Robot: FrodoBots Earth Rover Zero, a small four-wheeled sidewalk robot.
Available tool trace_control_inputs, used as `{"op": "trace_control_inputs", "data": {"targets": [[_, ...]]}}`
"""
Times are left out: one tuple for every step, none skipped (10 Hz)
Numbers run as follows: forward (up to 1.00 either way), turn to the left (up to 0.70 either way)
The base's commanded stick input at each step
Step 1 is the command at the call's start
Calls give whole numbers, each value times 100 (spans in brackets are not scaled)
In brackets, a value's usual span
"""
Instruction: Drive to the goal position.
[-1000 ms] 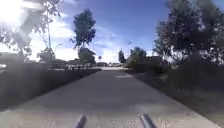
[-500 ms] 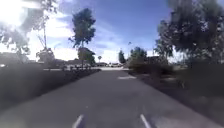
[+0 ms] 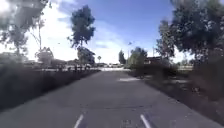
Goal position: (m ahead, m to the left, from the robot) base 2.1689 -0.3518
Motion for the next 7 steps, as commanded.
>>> {"op": "trace_control_inputs", "data": {"targets": [[100, -24], [100, -40], [100, -31], [100, -23], [100, -15], [100, -6], [100, 0]]}}
